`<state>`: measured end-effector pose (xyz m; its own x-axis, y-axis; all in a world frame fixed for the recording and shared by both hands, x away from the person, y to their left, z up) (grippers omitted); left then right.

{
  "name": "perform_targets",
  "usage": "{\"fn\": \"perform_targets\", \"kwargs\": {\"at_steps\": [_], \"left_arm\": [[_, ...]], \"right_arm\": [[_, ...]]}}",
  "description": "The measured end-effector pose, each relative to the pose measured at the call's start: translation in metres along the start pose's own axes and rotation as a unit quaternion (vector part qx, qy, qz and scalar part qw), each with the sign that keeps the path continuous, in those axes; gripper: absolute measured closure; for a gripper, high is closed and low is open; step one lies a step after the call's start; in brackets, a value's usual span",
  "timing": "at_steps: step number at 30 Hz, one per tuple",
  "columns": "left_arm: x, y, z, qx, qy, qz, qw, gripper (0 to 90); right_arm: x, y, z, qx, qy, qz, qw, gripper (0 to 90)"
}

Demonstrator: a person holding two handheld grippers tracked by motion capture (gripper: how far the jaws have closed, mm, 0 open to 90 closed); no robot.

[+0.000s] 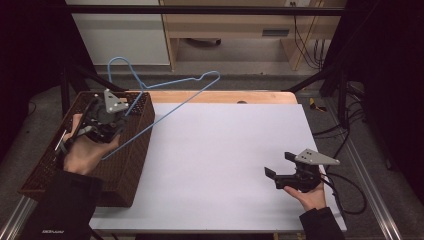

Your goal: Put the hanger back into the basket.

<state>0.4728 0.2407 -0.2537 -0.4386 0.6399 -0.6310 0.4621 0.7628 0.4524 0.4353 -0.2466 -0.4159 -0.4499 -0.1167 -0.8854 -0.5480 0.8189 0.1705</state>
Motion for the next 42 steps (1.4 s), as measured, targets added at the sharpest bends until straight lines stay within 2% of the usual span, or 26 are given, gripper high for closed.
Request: {"fn": "perform_targets", "kwargs": {"at_steps": [8,20,33,35,42], "left_arm": [[0.023,0.026,-0.004,-0.025,0.015,-0.022,0.9993,87.2],[0.049,0.051,-0.009,-0.048,0.028,-0.048,0.9973,87.3],[0.084,0.069,0.001,-0.075,0.056,-0.056,0.994,87.2],[0.091,0.072,0.003,-0.074,0.061,-0.061,0.9935,87.2],[0.113,0.08,0.012,-0.084,0.079,-0.056,0.9917,87.2]], "right_arm": [[0.0,0.0,0.0,0.009,-0.003,-0.003,0.9999,4.4],[0.001,0.0,0.001,0.012,0.004,-0.003,0.9999,4.0],[0.001,0.001,0.003,0.01,0.007,-0.003,0.9999,4.3],[0.002,0.001,0.003,0.01,0.007,-0.002,0.9999,4.4],[0.002,0.0,0.003,0.012,0.008,-0.005,0.9999,4.3]]}}
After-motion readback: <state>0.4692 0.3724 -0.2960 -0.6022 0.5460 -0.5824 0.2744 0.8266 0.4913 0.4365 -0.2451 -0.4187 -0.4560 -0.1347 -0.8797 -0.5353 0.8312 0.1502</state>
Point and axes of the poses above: each handheld gripper's, and its own axes: z roughly forward along the jaws, x roughly out of its underside, y roughly to its left, the point moved 1 cm from there along z, roughly forward along the jaws, and after that the axes turned 5 degrees about z, right-handed, at the moved point
